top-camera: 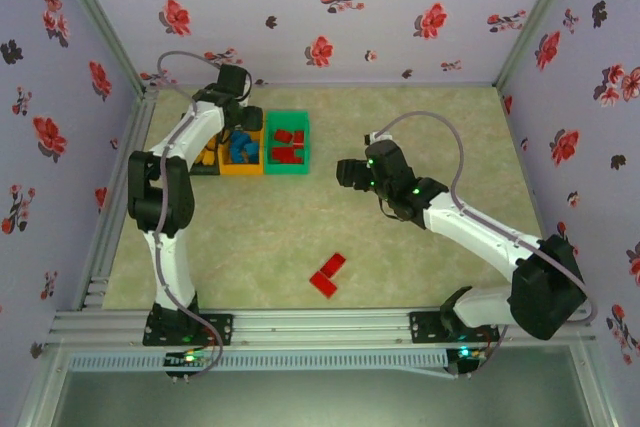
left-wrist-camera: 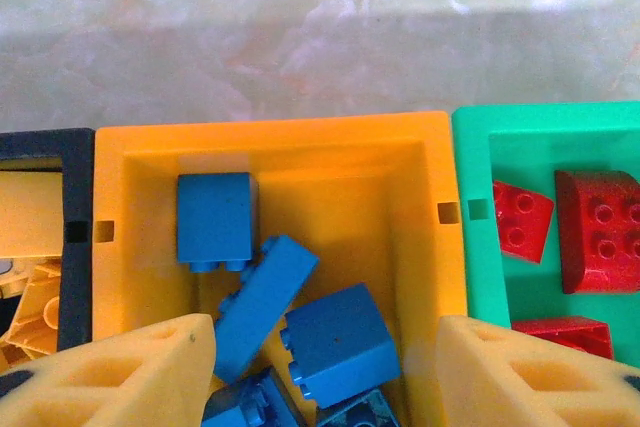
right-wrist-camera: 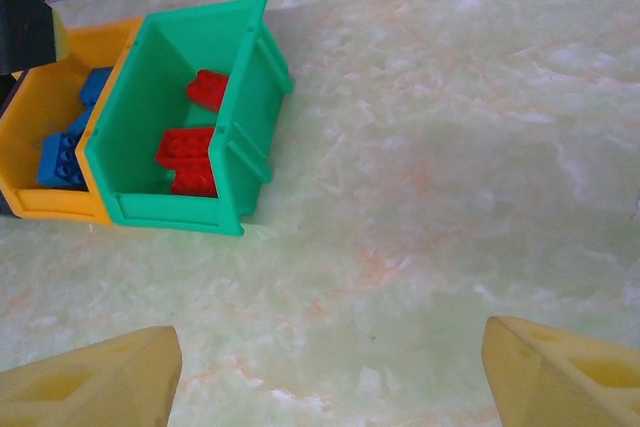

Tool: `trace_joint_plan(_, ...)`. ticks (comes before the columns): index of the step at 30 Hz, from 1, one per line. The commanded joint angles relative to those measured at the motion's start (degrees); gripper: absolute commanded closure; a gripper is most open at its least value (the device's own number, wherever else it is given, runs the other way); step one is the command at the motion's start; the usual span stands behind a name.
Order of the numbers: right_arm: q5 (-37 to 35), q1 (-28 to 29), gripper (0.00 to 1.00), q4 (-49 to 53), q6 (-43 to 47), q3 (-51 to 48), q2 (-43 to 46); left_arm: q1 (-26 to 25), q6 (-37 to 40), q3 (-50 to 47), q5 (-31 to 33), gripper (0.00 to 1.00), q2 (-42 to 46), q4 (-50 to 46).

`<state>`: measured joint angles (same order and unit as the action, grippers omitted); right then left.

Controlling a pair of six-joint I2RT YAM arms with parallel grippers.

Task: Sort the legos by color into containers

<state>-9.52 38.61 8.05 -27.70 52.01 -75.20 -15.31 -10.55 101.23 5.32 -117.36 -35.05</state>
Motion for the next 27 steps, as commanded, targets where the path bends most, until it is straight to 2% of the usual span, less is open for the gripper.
trace_joint_plan(1,-1.8,-0.4,0.2,2.6,-0.4,0.1,1.2,0.1,-0.4,-0.4,-0.7,0.39,4.5,-1.1)
trace_joint_plan(9,-1.4,-0.3,0.19,12.0,1.2,3.1,1.4,0.1,-2.5,-9.8,0.1,0.38,16.4,-1.3)
trace_joint_plan(16,2.5,1.2,0.19,16.9,-3.3,-0.1,1.5,-2.5,-5.6,-20.8,0.1,0.37,25.5,1.5)
trace_joint_plan(20,1.8,6.9,0.18,18.6,-10.8,-3.1,1.2,-4.0,-7.0,-25.2,0.2,0.36,29.2,2.0)
trace_joint_plan(27,-0.6,21.1,0.17,22.7,-31.5,-5.1,-2.9,-5.4,-9.4,-29.5,2.2,0.35,31.7,0.9)
